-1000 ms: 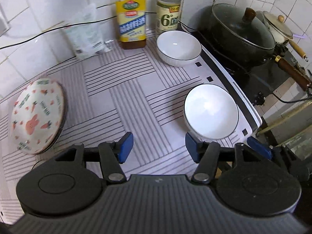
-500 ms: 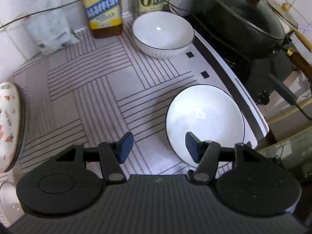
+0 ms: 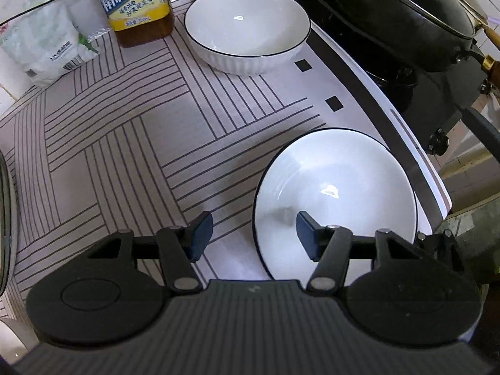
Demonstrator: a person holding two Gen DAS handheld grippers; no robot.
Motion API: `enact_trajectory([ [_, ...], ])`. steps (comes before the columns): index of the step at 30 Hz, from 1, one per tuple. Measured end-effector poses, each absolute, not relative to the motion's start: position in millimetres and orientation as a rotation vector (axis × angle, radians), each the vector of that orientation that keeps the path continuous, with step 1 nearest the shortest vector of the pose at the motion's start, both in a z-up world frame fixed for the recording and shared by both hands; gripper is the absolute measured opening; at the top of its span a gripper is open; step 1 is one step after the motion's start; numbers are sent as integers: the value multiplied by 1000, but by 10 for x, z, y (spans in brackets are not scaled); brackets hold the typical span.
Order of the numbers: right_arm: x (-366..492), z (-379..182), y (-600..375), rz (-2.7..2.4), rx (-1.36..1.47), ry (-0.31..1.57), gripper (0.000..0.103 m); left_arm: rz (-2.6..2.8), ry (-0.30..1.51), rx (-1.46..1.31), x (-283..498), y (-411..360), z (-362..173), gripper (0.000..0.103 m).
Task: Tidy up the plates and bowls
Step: 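Close both grippers on the rim of the white bowl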
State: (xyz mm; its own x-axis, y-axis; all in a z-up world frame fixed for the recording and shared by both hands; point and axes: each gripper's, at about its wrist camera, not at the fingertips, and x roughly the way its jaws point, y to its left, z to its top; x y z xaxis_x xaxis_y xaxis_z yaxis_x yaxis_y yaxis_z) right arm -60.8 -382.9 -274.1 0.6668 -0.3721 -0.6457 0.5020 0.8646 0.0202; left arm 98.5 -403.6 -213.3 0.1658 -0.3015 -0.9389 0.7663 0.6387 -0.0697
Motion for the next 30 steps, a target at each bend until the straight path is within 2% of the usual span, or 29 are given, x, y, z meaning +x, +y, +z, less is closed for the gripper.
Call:
enact_trajectory([
  [2,-595,-2746,-3833,-481,187,674,95,-811,1178,483,975,-4046,-2160,37],
  [3,-591,-2753,-3835,-474,180,670,95,-817,1185,483,974,-4048,-2174,34],
  [5,-582,-2756,-3840,-461,165,658,95,-840,1201,452,981,-4028,-2192,21],
  [8,-583,-2766,-3822,-454,152,641,95,-853,1216,419,978,-3978,-2185,16],
  [30,-710,-2377,-3284,-289,119,562,95,-786,1151,367,873,-3014,-1668,16],
])
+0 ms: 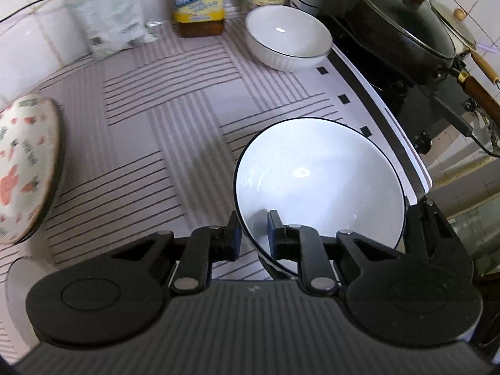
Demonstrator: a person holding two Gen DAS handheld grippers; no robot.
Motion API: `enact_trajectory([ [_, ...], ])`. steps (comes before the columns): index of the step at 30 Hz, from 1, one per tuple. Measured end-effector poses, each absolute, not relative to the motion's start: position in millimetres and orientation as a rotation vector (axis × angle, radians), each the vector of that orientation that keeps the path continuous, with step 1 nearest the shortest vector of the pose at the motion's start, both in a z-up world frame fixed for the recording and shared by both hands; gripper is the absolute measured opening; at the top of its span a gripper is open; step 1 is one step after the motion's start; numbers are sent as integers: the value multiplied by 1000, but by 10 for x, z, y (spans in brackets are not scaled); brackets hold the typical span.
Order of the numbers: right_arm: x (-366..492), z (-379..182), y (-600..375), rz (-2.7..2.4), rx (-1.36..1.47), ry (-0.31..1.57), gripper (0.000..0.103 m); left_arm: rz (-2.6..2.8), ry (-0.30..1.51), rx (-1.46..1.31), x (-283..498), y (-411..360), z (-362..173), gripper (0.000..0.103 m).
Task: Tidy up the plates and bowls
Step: 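Close both grippers on the rim of the white bowl, then lift the white bowl with both grippers and carry it over the first bowl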
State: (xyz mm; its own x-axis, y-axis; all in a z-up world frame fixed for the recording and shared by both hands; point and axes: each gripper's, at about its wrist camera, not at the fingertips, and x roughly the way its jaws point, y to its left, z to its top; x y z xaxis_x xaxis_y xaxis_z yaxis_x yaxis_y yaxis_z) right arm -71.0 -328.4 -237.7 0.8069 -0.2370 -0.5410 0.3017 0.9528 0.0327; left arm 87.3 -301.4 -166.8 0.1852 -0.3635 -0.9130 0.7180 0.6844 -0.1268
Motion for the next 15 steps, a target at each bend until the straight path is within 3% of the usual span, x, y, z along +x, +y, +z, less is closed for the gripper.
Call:
enact_trajectory([
  [15,-429,-1937,-2606,25,60,557,94,-623,1115,266,1163,-1872,-1160,16],
])
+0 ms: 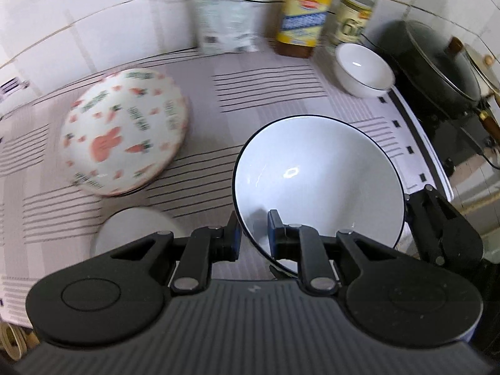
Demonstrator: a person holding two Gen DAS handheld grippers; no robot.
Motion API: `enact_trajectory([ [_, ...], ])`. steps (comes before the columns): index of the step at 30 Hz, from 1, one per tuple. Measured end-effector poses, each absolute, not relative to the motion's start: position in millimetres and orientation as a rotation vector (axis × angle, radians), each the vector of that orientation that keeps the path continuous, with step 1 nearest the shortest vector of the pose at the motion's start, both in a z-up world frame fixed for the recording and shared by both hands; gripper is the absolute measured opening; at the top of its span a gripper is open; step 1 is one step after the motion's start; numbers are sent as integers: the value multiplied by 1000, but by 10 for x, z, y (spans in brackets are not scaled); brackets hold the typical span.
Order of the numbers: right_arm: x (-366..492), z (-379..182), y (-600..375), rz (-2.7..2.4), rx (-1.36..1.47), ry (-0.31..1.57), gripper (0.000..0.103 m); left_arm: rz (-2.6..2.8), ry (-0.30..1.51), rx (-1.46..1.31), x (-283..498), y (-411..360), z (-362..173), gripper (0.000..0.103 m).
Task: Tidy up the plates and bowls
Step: 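Lift the white bowl with both grippers and carry it over the first bowl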
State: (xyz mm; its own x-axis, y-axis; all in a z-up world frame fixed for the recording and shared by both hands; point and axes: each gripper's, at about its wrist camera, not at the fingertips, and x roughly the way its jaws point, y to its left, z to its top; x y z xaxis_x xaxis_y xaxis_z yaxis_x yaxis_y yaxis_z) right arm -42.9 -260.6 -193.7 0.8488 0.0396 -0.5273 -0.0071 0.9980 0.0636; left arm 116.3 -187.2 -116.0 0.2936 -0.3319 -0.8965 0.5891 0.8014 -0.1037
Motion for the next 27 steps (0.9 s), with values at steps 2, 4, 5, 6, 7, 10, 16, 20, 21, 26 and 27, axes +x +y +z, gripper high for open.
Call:
enact_trajectory([
  [2,-371,-1890,-2487,67,53,562,94,-597,1112,259,1193,-1721,-1129,16],
  [4,-304,-1857,-2383,117,53,572,94,-572,1113,239,1227,-1567,-1112,16],
  [5,-287,-1846,-2344,138,51,574,94,-566,1117,226,1243,-1499,-1114,16],
  [6,-264,-1837,-2300,161,49,575,94,-558,1123,218,1260,-1432,-1119,16],
  [7,-243,-1831,-2282,176,47,574,94,-545,1125,215,1266,-1372,-1124,16],
  [10,-172,-1845,-2176,233,34,584,93,-517,1126,209,1260,-1222,-1154,16],
  [16,-12,-1890,-2019,324,18,631,93,-463,1147,220,1303,-968,-1275,16],
  [20,118,-1950,-1903,375,1,696,91,-434,1177,218,1354,-852,-1390,17],
  [21,137,-1979,-1873,382,-4,700,91,-424,1180,221,1372,-831,-1418,17],
  [26,299,-2072,-1778,423,-14,741,91,-388,1214,218,1453,-740,-1552,18],
  [27,309,-2087,-1760,428,-15,749,91,-380,1224,225,1461,-735,-1580,18],
])
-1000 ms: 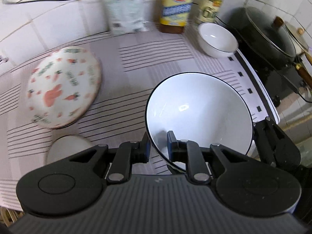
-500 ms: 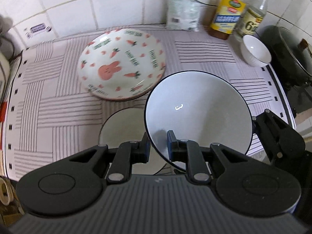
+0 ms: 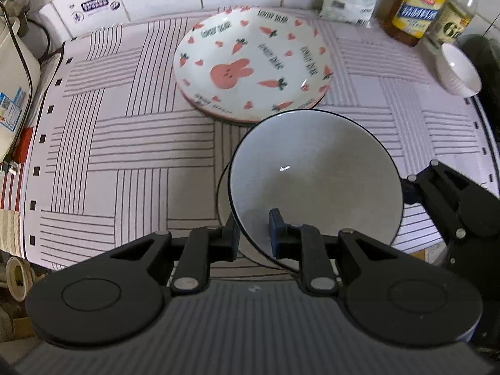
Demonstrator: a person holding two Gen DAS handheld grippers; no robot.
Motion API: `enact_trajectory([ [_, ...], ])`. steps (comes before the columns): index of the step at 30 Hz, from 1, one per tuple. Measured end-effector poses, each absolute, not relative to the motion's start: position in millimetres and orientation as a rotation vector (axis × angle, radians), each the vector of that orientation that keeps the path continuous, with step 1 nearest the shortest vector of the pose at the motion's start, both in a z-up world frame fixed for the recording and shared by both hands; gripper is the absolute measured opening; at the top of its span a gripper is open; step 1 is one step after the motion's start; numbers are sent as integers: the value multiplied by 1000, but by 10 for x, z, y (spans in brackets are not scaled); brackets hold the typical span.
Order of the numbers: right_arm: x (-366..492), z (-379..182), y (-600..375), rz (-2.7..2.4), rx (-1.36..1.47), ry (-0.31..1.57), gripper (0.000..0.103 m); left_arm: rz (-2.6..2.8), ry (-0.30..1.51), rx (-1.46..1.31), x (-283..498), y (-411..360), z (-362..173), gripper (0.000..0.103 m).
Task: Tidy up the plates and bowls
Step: 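Lift the white bowl with both grippers and carry it over the first bowl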
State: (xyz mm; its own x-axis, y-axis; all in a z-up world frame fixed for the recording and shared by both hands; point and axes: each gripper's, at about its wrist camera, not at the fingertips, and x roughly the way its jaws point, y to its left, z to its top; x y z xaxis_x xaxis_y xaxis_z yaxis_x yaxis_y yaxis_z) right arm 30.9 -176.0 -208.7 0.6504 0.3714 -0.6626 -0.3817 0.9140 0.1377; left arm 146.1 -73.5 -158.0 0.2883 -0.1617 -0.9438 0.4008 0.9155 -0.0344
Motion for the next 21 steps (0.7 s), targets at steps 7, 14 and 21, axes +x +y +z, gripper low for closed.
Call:
enact_trajectory([
  [7,416,-2145,-1614,429,-81,832,91,-353,1243,219,1434,-724,-1672,19],
  [14,485,-2171,-1492,395,-188,874,91,-326,1233,270,1431,-766,-1780,21],
  [21,537,-2146,-1422,358,-209,912,91,-305,1200,308,1411,-813,-1778,21],
])
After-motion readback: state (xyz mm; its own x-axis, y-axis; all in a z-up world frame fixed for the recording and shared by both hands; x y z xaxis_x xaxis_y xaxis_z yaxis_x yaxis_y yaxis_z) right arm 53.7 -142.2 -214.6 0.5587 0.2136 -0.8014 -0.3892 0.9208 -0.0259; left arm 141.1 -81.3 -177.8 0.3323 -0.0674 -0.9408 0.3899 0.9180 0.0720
